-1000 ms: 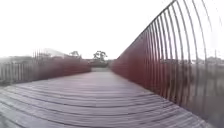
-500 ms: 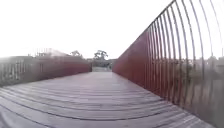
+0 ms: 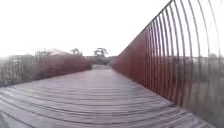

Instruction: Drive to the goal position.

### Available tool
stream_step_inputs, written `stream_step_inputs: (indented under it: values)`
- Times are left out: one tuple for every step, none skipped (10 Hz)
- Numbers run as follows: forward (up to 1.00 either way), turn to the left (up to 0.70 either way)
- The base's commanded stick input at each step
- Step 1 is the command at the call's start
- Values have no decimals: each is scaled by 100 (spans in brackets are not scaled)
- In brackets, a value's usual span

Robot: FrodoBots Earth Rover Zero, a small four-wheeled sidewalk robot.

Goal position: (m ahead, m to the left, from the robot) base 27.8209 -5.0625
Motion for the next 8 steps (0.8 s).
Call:
stream_step_inputs:
  values:
    - [70,0]
    - [70,0]
    - [70,0]
    - [70,0]
    - [70,0]
    - [70,0]
    - [70,0]
    - [70,0]
